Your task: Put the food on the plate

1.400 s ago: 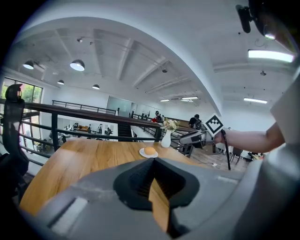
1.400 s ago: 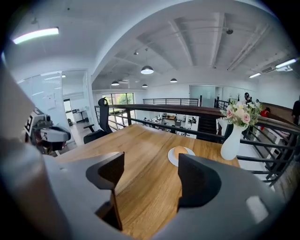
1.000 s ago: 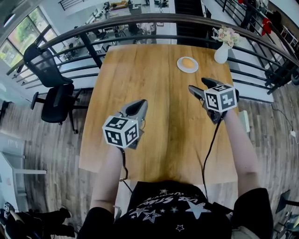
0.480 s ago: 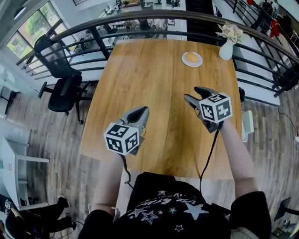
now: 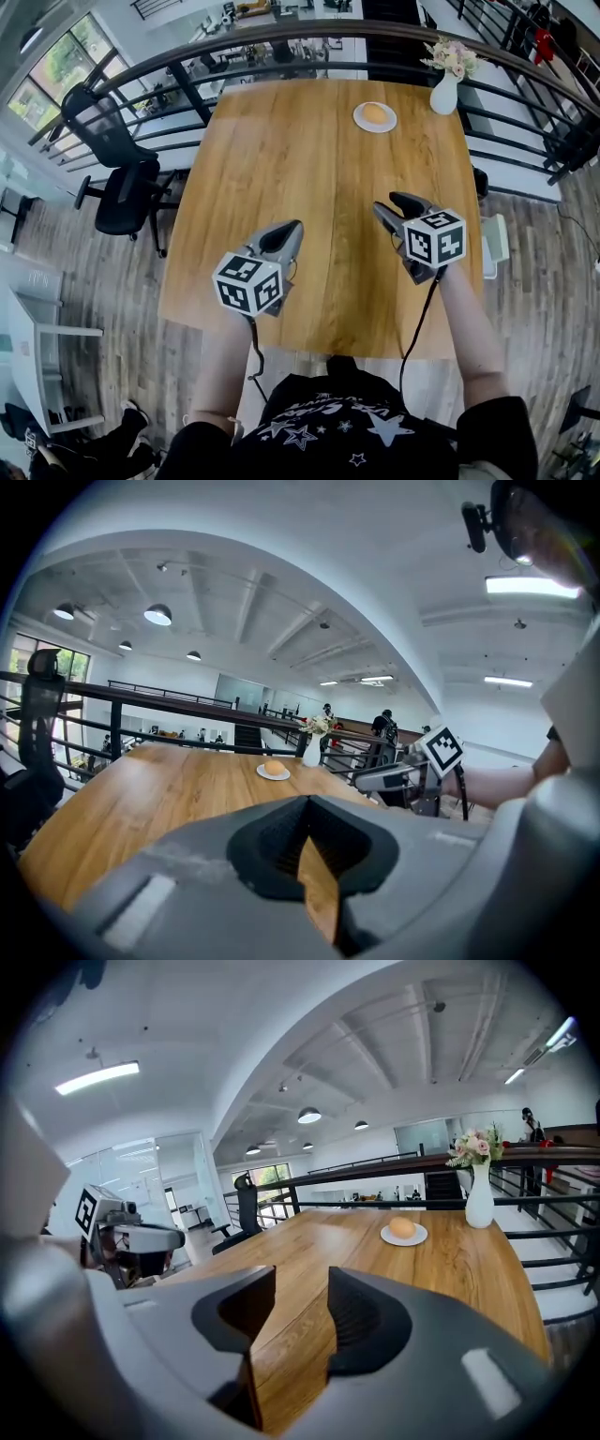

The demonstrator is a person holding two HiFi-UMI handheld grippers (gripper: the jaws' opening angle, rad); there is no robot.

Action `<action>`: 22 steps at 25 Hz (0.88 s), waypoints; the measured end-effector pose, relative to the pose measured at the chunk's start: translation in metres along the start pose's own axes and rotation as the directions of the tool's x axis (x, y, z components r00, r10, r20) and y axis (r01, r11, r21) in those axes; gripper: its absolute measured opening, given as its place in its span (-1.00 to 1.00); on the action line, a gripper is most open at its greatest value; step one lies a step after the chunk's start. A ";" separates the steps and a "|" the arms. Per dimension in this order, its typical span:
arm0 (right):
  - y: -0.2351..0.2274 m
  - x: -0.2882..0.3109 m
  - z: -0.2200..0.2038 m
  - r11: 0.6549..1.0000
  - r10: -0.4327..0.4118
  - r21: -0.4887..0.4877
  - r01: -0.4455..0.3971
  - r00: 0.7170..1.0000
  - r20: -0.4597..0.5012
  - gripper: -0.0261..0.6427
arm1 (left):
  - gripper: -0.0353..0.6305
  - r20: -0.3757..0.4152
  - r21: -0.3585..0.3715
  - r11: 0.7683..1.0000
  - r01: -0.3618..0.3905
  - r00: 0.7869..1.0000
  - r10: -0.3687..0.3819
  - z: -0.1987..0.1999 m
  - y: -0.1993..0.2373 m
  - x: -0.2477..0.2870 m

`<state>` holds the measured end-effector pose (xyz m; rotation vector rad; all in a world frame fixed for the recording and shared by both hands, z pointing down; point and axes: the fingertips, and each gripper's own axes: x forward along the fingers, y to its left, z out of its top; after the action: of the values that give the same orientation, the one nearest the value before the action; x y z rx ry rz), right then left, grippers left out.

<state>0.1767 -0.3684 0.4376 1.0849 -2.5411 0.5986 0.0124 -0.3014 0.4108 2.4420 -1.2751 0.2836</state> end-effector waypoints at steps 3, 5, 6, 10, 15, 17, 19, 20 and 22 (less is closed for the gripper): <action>0.001 -0.006 -0.005 0.999 -0.028 0.025 0.028 0.999 0.019 -0.52 | -0.89 0.004 -0.008 1.000 0.014 1.000 -0.014 -0.003 -0.004 -0.005; 0.008 -0.009 -0.009 0.998 -0.050 0.041 0.049 0.998 0.033 -0.61 | -0.88 -0.005 -0.015 1.000 0.020 1.000 -0.021 -0.012 -0.004 -0.014; 0.013 -0.011 -0.010 0.997 -0.061 0.047 0.059 0.997 0.041 -0.70 | -0.89 -0.010 -0.017 1.000 0.022 1.000 -0.022 -0.017 -0.003 -0.020; 0.036 -0.020 -0.018 0.994 -0.082 0.071 0.077 0.995 0.061 -0.88 | -0.89 -0.005 -0.032 0.999 0.027 1.000 -0.027 -0.027 -0.005 -0.043; 0.068 -0.036 -0.029 0.992 -0.088 0.092 0.080 0.993 0.079 -0.92 | -0.89 0.007 -0.030 0.999 0.036 0.999 -0.036 -0.036 -0.013 -0.079; 0.082 -0.044 -0.032 0.992 -0.090 0.097 0.081 0.992 0.090 -0.92 | -0.89 0.013 -0.034 0.999 0.036 0.999 -0.035 -0.040 -0.016 -0.095; 0.097 -0.053 -0.037 0.991 -0.096 0.107 0.085 0.990 0.101 -0.92 | -0.89 0.017 -0.037 0.999 0.035 0.999 -0.034 -0.048 -0.020 -0.113; 0.104 -0.058 -0.041 0.989 -0.103 0.116 0.091 0.989 0.108 -0.92 | -0.89 0.016 -0.037 0.999 0.035 0.999 -0.034 -0.053 -0.023 -0.123; 0.119 -0.068 -0.050 0.984 -0.127 0.143 0.109 0.985 0.121 -0.92 | -0.89 0.011 -0.035 0.999 0.037 0.999 -0.036 -0.065 -0.029 -0.144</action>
<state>0.1401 -0.2279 0.4212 1.3531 -2.5527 0.6992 -0.0467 -0.1518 0.4140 2.4372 -1.2280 0.2368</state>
